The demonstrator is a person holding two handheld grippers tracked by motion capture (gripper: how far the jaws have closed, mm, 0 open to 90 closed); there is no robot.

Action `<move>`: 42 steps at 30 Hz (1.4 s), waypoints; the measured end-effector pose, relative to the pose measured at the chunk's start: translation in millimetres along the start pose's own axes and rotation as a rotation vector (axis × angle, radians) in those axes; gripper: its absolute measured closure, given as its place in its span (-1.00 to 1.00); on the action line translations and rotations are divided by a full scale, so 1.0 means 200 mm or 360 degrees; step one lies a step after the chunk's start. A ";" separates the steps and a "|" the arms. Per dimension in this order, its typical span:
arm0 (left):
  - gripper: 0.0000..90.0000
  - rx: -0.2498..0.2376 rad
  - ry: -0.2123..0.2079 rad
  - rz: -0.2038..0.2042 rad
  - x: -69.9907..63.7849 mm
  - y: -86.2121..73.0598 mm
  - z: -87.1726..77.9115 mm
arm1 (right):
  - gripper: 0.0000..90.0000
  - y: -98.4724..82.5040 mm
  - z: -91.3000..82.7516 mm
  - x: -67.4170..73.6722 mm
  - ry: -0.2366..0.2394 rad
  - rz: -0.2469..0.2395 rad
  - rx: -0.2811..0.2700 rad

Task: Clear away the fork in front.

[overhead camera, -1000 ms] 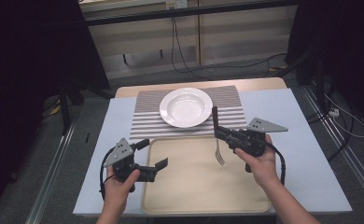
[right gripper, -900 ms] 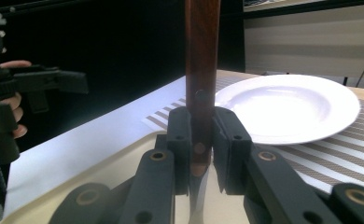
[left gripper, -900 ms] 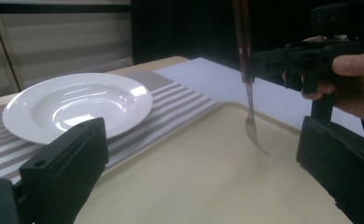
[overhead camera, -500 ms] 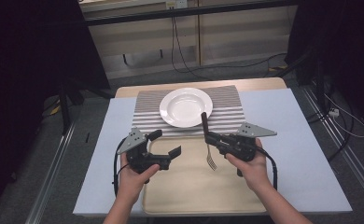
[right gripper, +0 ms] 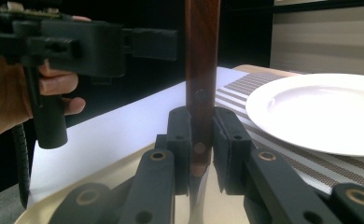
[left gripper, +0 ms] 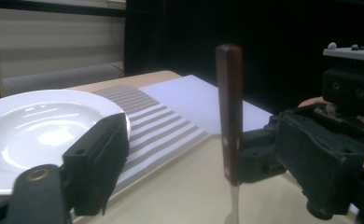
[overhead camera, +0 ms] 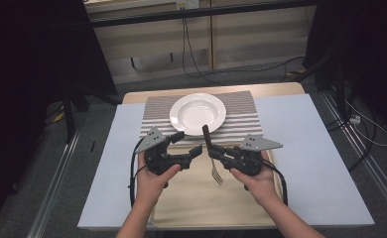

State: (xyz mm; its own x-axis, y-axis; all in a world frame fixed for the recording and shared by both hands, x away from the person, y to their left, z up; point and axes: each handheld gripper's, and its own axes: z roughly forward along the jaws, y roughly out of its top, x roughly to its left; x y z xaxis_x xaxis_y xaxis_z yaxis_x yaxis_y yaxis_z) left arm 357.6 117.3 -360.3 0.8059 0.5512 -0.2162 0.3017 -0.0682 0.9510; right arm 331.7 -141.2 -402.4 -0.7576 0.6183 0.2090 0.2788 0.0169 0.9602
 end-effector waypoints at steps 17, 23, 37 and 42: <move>0.64 -0.0008 -0.0165 -0.0076 -0.03 0.00 0.08 | 0.72 0.01 0.04 0.07 -0.0016 -0.0080 -0.0026; 0.73 0.0017 -0.0209 -0.0109 0.00 0.00 0.06 | 0.71 0.00 0.04 0.08 -0.0005 -0.0098 -0.0019; 0.75 0.0084 -0.0219 -0.0151 0.07 0.03 -0.09 | -0.03 -0.02 -0.11 -0.01 -0.0143 -0.0151 0.0017; 0.76 0.0128 -0.0223 -0.0152 0.10 0.03 -0.14 | -0.32 -0.05 -0.17 -0.06 -0.0209 -0.0165 0.0037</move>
State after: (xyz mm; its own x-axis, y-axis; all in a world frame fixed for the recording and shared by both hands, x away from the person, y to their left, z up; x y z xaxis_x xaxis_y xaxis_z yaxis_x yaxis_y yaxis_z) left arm 361.3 151.1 -353.5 0.8330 0.4373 -0.3389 0.4156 -0.0903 0.9051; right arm 316.8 -175.6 -407.7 -0.6997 0.7097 0.0819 0.2180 0.1030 0.9705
